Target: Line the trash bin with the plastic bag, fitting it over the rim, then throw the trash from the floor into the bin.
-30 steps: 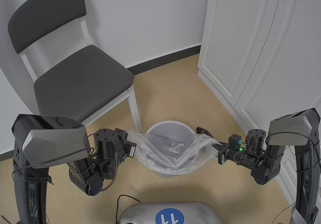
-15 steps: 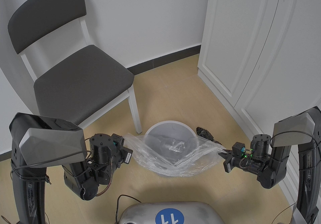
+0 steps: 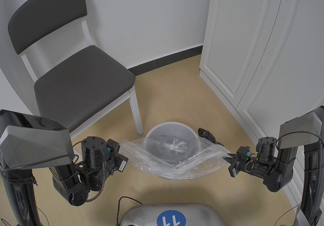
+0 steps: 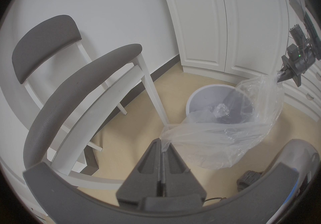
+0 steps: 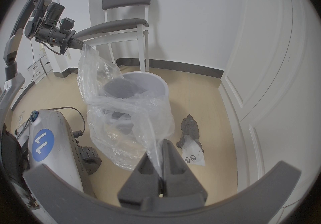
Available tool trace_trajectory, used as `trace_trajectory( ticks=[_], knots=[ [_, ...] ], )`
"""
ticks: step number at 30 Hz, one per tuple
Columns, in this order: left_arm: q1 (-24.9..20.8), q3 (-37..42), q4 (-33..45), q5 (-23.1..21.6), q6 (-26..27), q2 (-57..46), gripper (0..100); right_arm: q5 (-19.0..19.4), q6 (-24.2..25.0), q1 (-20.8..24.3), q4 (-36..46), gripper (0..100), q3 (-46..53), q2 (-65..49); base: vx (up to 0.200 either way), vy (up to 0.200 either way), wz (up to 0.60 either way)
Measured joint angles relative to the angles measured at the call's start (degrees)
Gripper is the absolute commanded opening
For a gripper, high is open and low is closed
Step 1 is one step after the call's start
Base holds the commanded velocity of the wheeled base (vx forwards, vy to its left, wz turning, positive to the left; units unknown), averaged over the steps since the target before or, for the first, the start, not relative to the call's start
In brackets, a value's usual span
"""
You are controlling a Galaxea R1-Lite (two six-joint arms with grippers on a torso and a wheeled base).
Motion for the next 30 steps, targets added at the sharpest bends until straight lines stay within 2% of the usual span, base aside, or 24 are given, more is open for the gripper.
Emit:
trace_trajectory(
  ticks=[18, 30],
  knots=[
    [-0.1, 3.5, 3.0, -0.1, 1.5, -5.0, 0, 0.0, -0.5, 0.6, 0.0, 0, 3.0, -2.2, 0.000, 0.000, 0.00],
    [-0.2, 6.9, 3.1, -0.5, 3.5, -7.0, 0, 0.0, -0.5, 2.7, 0.0, 0, 6.2, -3.4, 0.000, 0.000, 0.00]
  ],
)
